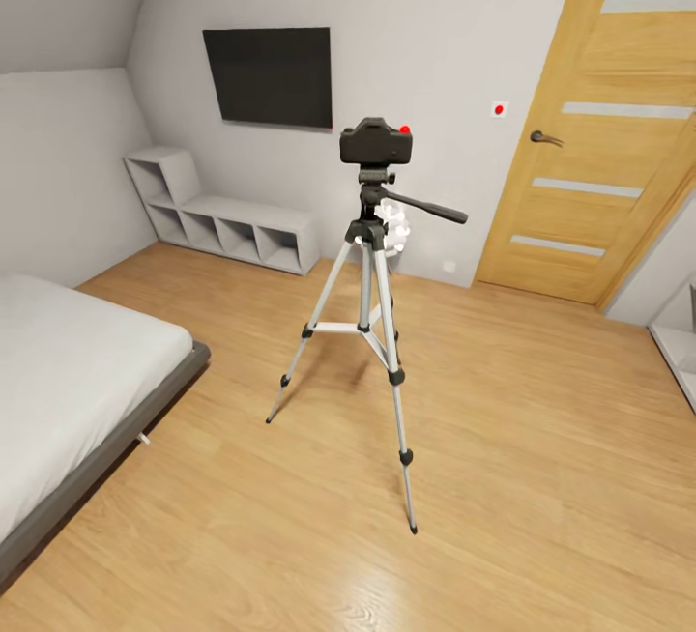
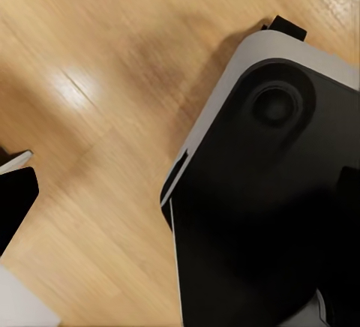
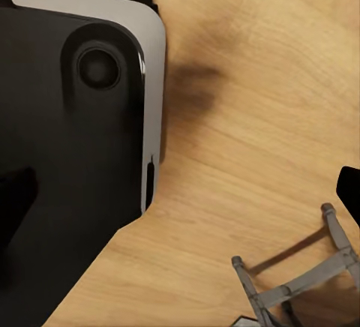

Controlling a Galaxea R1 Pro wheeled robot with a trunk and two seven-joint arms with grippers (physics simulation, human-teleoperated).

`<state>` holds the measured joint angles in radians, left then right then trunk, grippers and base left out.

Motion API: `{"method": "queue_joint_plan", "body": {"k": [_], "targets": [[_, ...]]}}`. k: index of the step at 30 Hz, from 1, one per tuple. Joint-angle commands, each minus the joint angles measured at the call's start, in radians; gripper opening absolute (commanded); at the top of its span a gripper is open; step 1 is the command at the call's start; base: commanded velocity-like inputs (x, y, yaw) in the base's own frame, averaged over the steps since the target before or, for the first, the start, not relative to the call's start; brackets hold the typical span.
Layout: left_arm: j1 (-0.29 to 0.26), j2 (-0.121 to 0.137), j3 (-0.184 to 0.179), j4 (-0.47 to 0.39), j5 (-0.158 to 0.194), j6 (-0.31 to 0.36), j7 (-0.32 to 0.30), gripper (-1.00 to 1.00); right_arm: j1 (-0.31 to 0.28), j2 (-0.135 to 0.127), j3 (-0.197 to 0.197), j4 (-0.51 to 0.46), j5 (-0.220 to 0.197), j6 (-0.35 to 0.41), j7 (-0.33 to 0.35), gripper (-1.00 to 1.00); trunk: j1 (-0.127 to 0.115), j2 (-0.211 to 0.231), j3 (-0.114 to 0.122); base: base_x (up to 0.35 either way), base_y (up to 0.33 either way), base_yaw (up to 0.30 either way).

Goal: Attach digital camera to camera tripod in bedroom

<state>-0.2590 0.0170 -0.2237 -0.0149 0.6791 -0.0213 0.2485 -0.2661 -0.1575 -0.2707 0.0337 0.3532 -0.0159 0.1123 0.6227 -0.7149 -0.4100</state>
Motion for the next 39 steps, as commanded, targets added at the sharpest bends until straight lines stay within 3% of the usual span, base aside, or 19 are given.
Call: {"method": "queue_joint_plan", "body": {"k": [1, 39], "targets": [[0.0, 0.0, -0.008, -0.001, 0.009, -0.002, 0.003, 1.0, 0.0, -0.001, -0.008, 0.002, 0.008, -0.002, 0.002, 1.0, 0.0, -0.001, 0.001, 0.0, 0.0, 0.0], [0.0, 0.0, -0.009, 0.0, 0.014, -0.001, 0.003, 1.0, 0.013, -0.001, -0.008, 0.002, 0.009, -0.008, 0.003, 1.0, 0.0, -0.001, 0.061, 0.0, 0.0, 0.0]]}}
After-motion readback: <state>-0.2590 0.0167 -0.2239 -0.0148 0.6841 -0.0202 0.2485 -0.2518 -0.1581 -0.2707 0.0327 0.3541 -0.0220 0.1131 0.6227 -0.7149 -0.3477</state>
